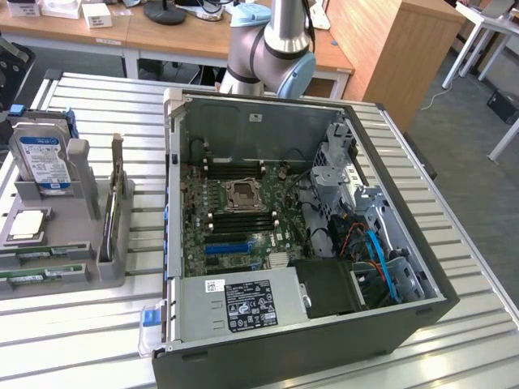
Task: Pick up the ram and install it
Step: 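Pick up the ram and move it above insertion slot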
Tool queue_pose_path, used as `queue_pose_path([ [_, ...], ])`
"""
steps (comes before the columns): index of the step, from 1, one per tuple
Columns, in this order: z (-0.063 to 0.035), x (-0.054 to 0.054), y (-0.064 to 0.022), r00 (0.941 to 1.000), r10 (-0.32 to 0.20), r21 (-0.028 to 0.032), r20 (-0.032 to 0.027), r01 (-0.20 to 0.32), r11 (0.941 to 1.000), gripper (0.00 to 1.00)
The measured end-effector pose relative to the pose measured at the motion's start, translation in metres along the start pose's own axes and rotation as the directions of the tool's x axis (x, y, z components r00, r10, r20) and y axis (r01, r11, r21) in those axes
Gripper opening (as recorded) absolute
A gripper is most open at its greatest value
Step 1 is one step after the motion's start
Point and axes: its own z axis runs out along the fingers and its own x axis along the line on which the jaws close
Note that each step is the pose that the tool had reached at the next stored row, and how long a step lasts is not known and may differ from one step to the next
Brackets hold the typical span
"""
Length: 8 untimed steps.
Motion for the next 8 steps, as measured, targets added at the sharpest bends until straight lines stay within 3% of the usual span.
queue_pose_path([
  [8, 0.0000, 0.0000, 0.0000, 1.0000, 0.000, 0.0000, 0.0000, 0.000, 1.0000, 0.11],
])
